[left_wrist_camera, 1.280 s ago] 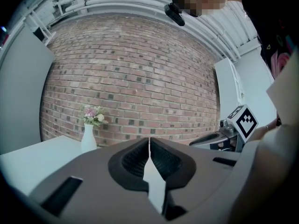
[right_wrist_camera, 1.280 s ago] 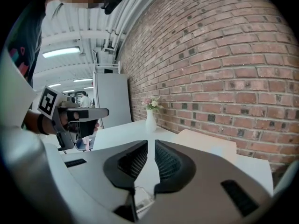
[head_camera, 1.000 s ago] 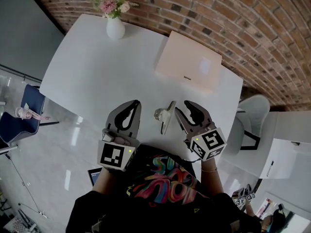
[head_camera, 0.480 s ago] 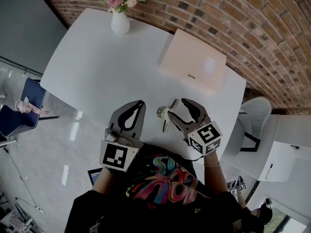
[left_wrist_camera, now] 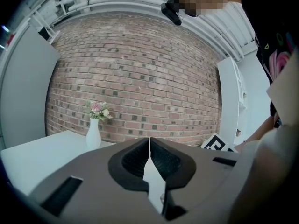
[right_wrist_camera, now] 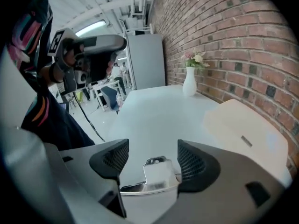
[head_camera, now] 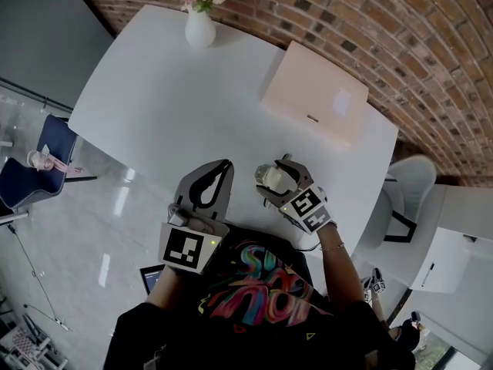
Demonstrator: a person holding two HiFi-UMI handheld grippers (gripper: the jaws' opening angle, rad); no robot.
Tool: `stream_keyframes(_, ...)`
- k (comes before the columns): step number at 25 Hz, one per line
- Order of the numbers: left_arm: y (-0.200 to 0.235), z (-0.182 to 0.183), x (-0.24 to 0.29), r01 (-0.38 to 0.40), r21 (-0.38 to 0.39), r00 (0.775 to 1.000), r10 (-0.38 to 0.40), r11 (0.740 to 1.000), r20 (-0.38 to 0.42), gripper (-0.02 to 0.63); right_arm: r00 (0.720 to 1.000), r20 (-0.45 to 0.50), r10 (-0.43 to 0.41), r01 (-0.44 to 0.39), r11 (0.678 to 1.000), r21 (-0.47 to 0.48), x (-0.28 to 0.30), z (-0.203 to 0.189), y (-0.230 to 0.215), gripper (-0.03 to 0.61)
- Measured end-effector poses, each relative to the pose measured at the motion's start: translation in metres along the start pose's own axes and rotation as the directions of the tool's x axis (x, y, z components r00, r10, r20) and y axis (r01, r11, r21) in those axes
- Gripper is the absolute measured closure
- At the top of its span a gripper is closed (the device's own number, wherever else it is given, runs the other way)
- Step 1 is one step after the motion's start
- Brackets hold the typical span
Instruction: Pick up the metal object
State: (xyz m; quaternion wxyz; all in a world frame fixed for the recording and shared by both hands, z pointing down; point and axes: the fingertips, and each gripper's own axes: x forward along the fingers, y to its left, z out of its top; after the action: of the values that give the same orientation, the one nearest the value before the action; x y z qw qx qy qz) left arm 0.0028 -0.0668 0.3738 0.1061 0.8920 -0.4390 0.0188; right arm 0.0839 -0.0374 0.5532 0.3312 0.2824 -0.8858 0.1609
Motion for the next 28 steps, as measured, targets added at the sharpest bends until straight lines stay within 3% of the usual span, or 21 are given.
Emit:
stream_keyframes(9, -0.004, -0.009, 0.001, 0.008, -0.002, 1.000, -0.008, 1.000, -0.008, 0.583, 0.994, -0.109, 0.012, -0.020, 0.998, -0.065, 0.033, -0.032, -0.001, 0.256)
stream_keyframes(21, 0.001, -0.014, -0.006, -0.012, -0.007, 1.000, 0.012, 1.000, -0.004, 0.584, 0.959, -0.278, 0.049, -0.078, 0.993, -0.094, 0.064, -0.064, -0.006, 0.253)
stream_keyframes(28, 0.006, -0.014, -0.006, -0.019, -0.008, 1.000, 0.019, 1.000, -0.007, 0.583, 0.954, -0.297, 0.045, -0.080, 0.991, -0.105, 0.067, -0.065, -0.006, 0.249)
